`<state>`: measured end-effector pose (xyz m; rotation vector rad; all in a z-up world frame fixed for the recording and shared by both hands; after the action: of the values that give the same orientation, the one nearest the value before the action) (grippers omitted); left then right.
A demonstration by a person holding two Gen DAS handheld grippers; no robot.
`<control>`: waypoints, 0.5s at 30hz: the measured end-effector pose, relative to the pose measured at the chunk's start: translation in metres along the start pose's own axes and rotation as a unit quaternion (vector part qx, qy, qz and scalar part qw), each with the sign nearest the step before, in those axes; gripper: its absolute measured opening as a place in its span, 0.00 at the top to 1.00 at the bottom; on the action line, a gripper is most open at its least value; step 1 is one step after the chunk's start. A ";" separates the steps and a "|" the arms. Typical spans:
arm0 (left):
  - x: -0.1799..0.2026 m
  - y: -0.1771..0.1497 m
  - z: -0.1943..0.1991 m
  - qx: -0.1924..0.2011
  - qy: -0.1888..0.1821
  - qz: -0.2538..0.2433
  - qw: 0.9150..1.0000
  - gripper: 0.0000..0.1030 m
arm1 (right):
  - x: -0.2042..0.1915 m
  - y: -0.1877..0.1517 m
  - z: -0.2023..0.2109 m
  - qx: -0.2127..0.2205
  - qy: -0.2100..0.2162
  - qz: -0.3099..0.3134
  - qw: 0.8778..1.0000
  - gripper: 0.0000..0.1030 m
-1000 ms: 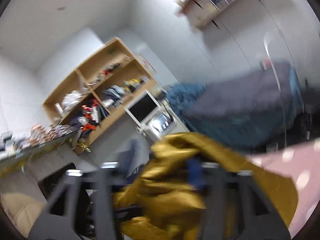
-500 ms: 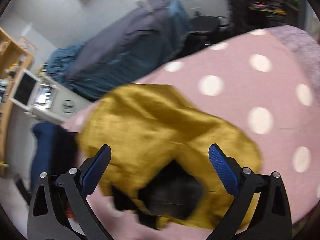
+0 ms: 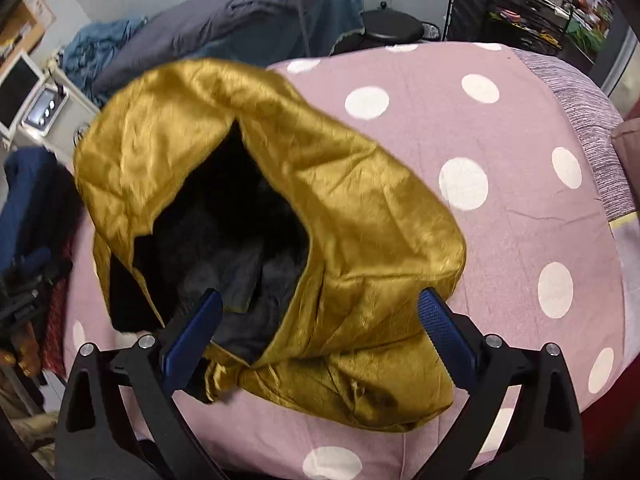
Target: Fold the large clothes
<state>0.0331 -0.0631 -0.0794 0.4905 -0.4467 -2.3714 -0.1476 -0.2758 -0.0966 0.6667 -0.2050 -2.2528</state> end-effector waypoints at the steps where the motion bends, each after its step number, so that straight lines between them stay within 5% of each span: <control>1: 0.004 0.005 0.000 -0.003 -0.014 0.006 1.000 0.15 | 0.001 -0.004 -0.004 -0.007 -0.005 -0.001 1.000 0.06; 5: 0.020 0.036 -0.003 0.004 -0.067 0.034 0.997 0.12 | 0.019 -0.012 -0.013 -0.006 -0.008 -0.044 0.999 0.12; 8: 0.025 0.066 -0.016 -0.010 -0.062 0.069 0.996 0.12 | 0.030 -0.012 -0.016 -0.011 -0.014 -0.068 0.998 0.31; 11: 0.027 0.094 -0.030 -0.042 -0.119 0.130 0.983 0.13 | 0.037 -0.014 -0.017 -0.012 0.010 -0.083 0.996 0.65; 12: 0.032 0.102 -0.041 -0.070 -0.131 0.136 0.980 0.22 | 0.037 -0.014 -0.017 -0.013 0.013 -0.084 0.996 0.82; 13: 0.038 0.107 -0.048 -0.090 -0.139 0.133 0.977 0.33 | 0.038 -0.014 -0.016 -0.013 0.012 -0.085 0.996 0.86; 14: 0.043 0.110 -0.053 -0.108 -0.142 0.128 0.976 0.63 | 0.037 -0.014 -0.011 -0.002 0.009 -0.086 0.996 0.89; 15: 0.048 0.112 -0.054 -0.119 -0.141 0.116 0.976 0.75 | 0.036 -0.013 -0.004 0.016 0.008 -0.086 0.996 0.96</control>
<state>0.0841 -0.1861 -0.0885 -0.0103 -0.3178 -2.2321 -0.1742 -0.2924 -0.1182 0.7454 -0.1823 -2.4120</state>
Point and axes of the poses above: each gripper's, at about its wrist camera, not at the fingertips, and z roughly against the way its jaws point, x to its right, y to its top, the point moved 1 cm from there along -z, roughly the way its jaws point, and after that the axes turned 15 degrees about y, right-handed, at the moved point
